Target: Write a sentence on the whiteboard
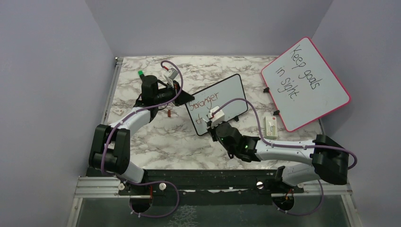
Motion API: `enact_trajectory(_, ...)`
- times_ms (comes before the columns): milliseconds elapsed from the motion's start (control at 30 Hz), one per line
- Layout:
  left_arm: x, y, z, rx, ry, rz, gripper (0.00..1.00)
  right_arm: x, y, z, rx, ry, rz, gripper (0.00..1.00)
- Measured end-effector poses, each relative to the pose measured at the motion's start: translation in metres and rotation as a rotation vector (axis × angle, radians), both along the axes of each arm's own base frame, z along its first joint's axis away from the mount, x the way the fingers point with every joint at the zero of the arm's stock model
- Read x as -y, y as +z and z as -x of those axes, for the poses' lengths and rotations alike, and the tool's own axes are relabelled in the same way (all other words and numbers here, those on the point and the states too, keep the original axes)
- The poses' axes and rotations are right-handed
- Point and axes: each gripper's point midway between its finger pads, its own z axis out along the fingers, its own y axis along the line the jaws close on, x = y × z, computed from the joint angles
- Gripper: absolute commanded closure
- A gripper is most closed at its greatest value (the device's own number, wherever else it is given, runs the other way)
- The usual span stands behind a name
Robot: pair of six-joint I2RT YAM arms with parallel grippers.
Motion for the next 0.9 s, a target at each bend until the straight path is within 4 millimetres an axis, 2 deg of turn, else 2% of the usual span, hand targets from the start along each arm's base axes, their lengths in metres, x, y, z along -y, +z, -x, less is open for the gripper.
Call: enact_trajectory(900,0.000,0.000,0.000,0.000,0.000,0.000,1.00,0.012,-0.016,0.008,-0.062,-0.014,0.018,0.99)
